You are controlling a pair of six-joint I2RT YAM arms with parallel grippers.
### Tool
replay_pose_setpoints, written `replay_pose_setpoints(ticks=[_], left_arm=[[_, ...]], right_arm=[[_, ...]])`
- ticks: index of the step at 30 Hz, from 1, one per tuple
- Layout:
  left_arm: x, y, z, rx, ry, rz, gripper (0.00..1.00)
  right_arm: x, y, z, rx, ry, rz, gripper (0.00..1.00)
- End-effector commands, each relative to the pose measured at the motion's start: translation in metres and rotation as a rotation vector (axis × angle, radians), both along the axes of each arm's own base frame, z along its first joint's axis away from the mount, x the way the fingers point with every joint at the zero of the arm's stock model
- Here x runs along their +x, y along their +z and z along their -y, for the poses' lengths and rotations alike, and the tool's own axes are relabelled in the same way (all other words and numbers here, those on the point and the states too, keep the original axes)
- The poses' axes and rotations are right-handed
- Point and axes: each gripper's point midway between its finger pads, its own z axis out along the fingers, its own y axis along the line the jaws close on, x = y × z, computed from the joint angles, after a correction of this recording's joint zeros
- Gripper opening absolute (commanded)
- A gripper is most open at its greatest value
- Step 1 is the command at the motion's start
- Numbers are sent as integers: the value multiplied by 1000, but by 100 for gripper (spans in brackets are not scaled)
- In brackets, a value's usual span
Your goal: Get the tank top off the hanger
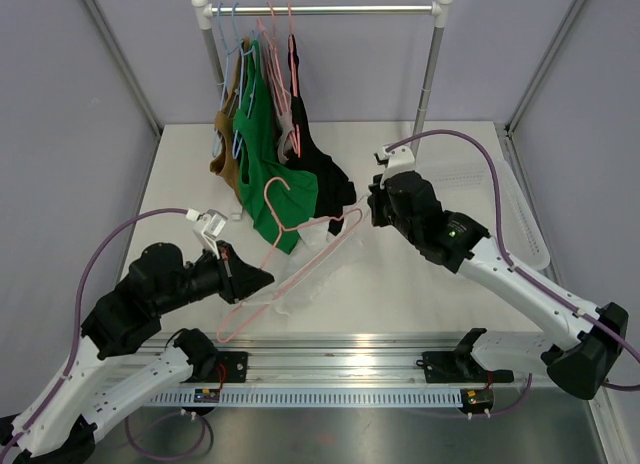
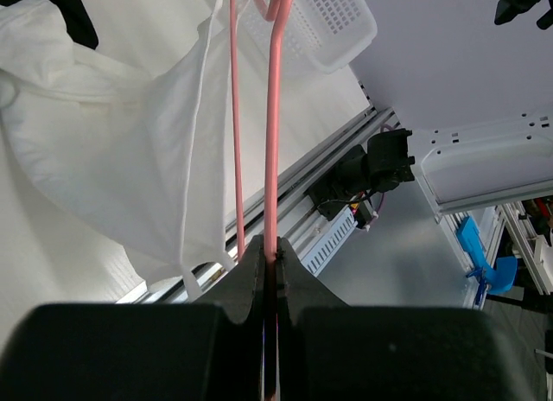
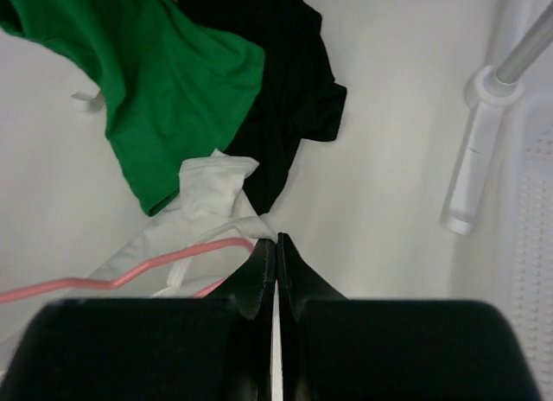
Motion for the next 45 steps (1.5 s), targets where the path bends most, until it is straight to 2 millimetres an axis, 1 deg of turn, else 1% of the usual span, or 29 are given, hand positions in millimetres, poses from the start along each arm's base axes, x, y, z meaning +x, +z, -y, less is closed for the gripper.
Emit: replay_pose_setpoints(ticks=[1,3,4,7,11,12,14,15,17,18,20,21,23,24,25,26,27,29,31,32,34,35,36,37,38,40,41,43,45], left_arm=[[-8,10,5,-39,-68,54,0],[-13,16,7,-70,-91,64,0],[-14,18,8,-89,-97,66,0],[-19,25,11,-131,-124,84,0],[-19,41,15,-202,-134,132,0],[-15,53,13,-244,-105,169,0],[-8,60,14,-279,-79,209,0],[-2,73,13,-318,-50,262,0],[8,79,16,-353,-24,302,0],[10,99,16,-423,-19,371,0],[14,114,19,-491,-15,437,0],[15,130,20,-564,-19,510,0],[22,140,24,-614,-11,565,0],[21,158,20,-679,3,644,0],[25,165,20,-699,15,670,0],[35,166,28,-697,25,677,0],[32,187,23,-742,33,761,0],[42,200,32,-763,41,829,0],[46,214,37,-770,48,919,0],[43,218,40,-775,27,980,0],[54,229,41,-806,82,1044,0],[59,231,43,-798,101,1055,0],[70,228,50,-763,119,1048,0],[75,230,52,-750,134,1051,0],[78,235,51,-748,153,1061,0],[89,234,53,-703,195,1062,0],[99,233,55,-654,233,1041,0],[107,231,54,-582,263,997,0],[119,214,59,-458,276,918,0]], right_arm=[[26,12,28,-65,-161,44,0],[30,5,35,-64,-186,14,0],[36,1,44,-60,-212,-5,0],[36,-6,50,-30,-207,-45,0],[20,2,44,25,-128,-41,0],[8,11,39,70,-66,-31,0],[-6,21,38,124,-27,-18,0],[-20,30,39,172,11,4,0],[-35,40,39,232,46,21,0],[-49,48,38,273,96,42,0],[-62,57,40,320,123,54,0],[-76,62,38,349,176,61,0],[-90,67,34,371,243,66,0],[-102,72,30,389,308,68,0],[-108,75,28,397,337,71,0],[-116,74,26,402,372,55,0],[-122,79,27,412,384,64,0],[-131,80,29,418,406,51,0],[-141,90,34,433,421,69,0],[-146,91,36,433,429,66,0],[-159,103,42,448,449,90,0],[-162,101,46,440,442,82,0],[-167,110,51,447,441,105,0],[-169,112,54,443,434,110,0],[-171,114,58,438,427,118,0],[-172,115,67,418,389,115,0],[-171,111,71,392,369,103,0],[-168,102,74,366,343,72,0],[-166,82,64,333,369,-10,0]])
